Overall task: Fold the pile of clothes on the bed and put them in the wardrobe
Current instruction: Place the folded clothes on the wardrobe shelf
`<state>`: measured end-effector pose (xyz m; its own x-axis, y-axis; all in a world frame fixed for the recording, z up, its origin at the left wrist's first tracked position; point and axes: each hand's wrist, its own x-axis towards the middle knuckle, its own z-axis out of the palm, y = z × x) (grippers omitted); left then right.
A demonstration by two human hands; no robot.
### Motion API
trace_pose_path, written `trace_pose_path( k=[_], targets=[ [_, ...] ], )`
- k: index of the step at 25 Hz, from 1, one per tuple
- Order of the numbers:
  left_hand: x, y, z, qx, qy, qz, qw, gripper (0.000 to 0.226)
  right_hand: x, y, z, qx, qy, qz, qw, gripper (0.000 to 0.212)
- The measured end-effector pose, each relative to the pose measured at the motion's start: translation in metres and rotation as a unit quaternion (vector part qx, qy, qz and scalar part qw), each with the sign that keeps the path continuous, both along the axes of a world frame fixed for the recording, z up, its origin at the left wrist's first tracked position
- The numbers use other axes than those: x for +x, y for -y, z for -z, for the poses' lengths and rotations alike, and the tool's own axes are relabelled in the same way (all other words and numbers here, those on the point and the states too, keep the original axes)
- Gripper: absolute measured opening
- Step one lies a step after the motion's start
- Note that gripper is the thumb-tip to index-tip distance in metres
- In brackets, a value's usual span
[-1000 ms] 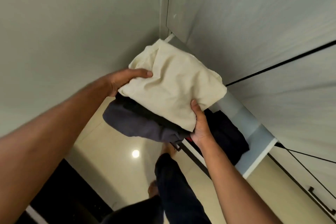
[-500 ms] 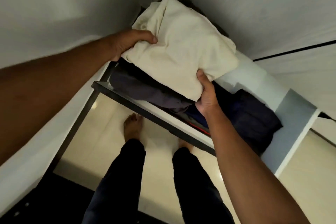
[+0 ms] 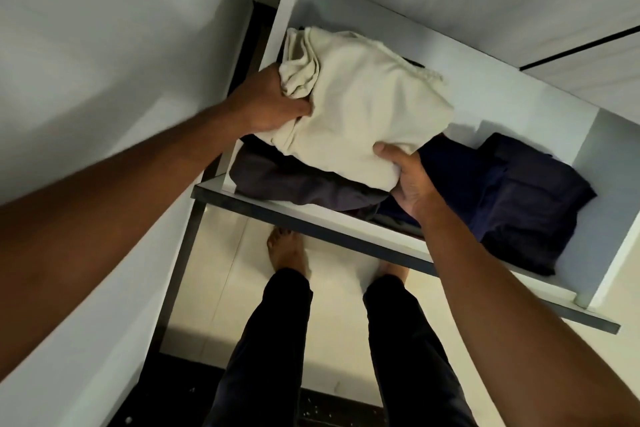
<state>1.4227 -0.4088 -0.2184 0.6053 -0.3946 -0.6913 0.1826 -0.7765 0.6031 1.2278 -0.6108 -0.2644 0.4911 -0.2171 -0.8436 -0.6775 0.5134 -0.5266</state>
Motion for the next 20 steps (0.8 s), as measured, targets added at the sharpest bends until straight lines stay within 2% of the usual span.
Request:
trace_pose_path(
  k=[4, 8, 11, 13, 14, 15, 17, 18, 19, 20],
  targets=[
    [-0.030, -0.015, -0.002, -0.041, 0.122, -0.025, 0.991, 0.073, 0.011, -0.009, 0.000, -0.018, -0.012, -0.088, 0.996, 0.089],
    [-0.034, -0.021, 0.002, 0.011, 0.239, 0.027, 0.971, 0.090, 0.020, -0.003, -0.003, -0.014, -0.038, -0.134, 0.990, 0.089],
    [-0.026, -0.020, -0.020, 0.024, 0.387, 0.074, 0.919, 0.089, 0.023, 0.003, -0.017, -0.026, -0.075, -0.155, 0.985, 0.091],
    [-0.025, -0.008, -0.036, 0.014, 0.472, 0.167, 0.865, 0.081, 0.022, 0.004, -0.037, -0.147, -0.084, -0.142, 0.975, 0.092],
    [-0.028, -0.001, -0.037, 0.001, 0.488, 0.227, 0.843, 0.076, 0.021, 0.002, -0.051, -0.251, -0.060, -0.112, 0.960, 0.093],
    [-0.030, 0.008, -0.031, -0.014, 0.490, 0.274, 0.828, 0.070, 0.020, -0.001, -0.067, -0.373, -0.007, -0.087, 0.924, 0.090],
    [-0.032, 0.019, -0.013, -0.006, 0.468, 0.324, 0.822, 0.067, 0.024, -0.010, -0.082, -0.573, 0.134, -0.095, 0.803, 0.073],
    [-0.033, 0.022, -0.001, 0.014, 0.447, 0.326, 0.833, 0.068, 0.032, -0.015, -0.079, -0.618, 0.182, -0.141, 0.752, 0.065],
    [-0.034, 0.023, 0.010, 0.030, 0.429, 0.313, 0.847, 0.069, 0.042, -0.023, -0.070, -0.634, 0.184, -0.206, 0.723, 0.063],
    [-0.037, 0.025, 0.021, 0.042, 0.418, 0.298, 0.857, 0.069, 0.050, -0.030, -0.055, -0.630, 0.146, -0.274, 0.712, 0.064]
  ],
)
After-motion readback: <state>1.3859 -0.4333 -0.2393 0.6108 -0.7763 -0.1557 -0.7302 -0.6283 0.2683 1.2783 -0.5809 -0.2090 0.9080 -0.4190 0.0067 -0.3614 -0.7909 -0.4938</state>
